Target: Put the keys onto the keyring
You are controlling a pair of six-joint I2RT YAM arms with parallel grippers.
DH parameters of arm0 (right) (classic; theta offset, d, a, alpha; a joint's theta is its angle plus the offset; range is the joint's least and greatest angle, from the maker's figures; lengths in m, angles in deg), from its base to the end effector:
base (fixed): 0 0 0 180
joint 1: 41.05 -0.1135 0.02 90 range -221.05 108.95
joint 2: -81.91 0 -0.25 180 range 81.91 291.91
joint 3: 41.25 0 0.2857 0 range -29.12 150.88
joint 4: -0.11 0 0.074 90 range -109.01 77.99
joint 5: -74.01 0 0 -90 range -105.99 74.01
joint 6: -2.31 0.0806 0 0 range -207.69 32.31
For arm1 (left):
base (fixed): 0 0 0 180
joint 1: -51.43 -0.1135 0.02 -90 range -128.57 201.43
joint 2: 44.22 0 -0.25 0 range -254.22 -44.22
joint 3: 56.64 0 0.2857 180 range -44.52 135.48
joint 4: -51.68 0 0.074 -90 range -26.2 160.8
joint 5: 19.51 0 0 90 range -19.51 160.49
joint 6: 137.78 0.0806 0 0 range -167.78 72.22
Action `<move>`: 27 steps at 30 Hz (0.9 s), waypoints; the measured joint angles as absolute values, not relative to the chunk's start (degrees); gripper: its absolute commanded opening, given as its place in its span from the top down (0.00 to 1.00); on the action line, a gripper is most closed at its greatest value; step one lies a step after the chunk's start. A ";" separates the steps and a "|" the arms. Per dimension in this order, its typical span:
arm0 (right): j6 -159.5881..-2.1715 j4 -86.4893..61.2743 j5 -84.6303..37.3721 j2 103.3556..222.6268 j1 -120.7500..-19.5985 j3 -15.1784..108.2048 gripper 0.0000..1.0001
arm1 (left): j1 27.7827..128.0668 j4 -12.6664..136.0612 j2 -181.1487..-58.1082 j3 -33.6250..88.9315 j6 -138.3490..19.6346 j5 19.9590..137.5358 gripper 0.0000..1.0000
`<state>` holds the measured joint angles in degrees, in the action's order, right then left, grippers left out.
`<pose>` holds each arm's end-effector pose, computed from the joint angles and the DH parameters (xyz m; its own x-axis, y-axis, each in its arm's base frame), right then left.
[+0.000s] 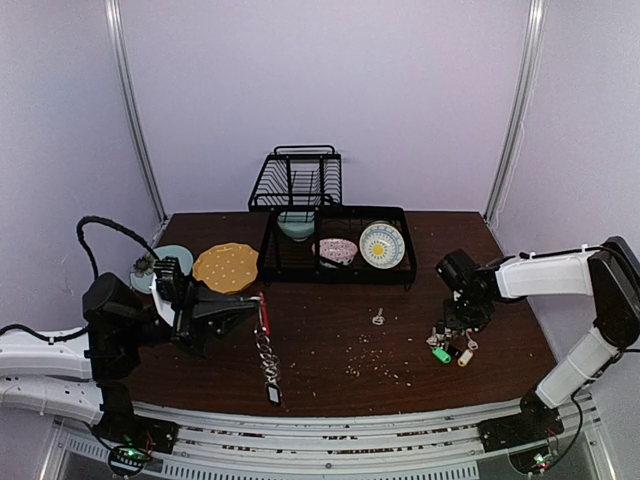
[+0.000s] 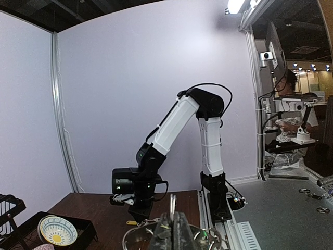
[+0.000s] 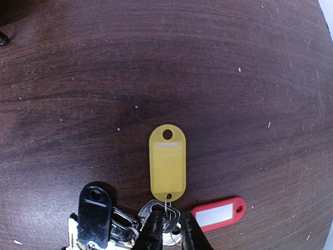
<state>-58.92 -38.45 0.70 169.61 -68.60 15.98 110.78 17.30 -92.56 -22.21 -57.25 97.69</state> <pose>0.2858 0.1230 0.0772 -0.8951 0.0530 -0.4428 0.0900 0.9940 -0.0628 0.1047 -0.2490 0.2825 0.0140 -0.3107 -0.9504 0.9994 0.0343 0.0035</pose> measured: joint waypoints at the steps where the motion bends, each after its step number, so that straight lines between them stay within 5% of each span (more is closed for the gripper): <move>1: -59.05 -38.38 0.77 169.76 -68.60 16.18 0.89 | 110.78 17.32 -92.60 -22.21 -57.23 97.69 1.00; 12: -60.93 -38.14 2.34 171.95 -68.60 16.83 1.00 | 110.78 17.63 -92.86 -22.19 -57.01 97.67 1.00; 27: -70.31 -44.00 1.79 161.85 -76.69 26.65 1.00 | 110.78 21.50 -93.32 -19.50 -56.44 96.59 1.00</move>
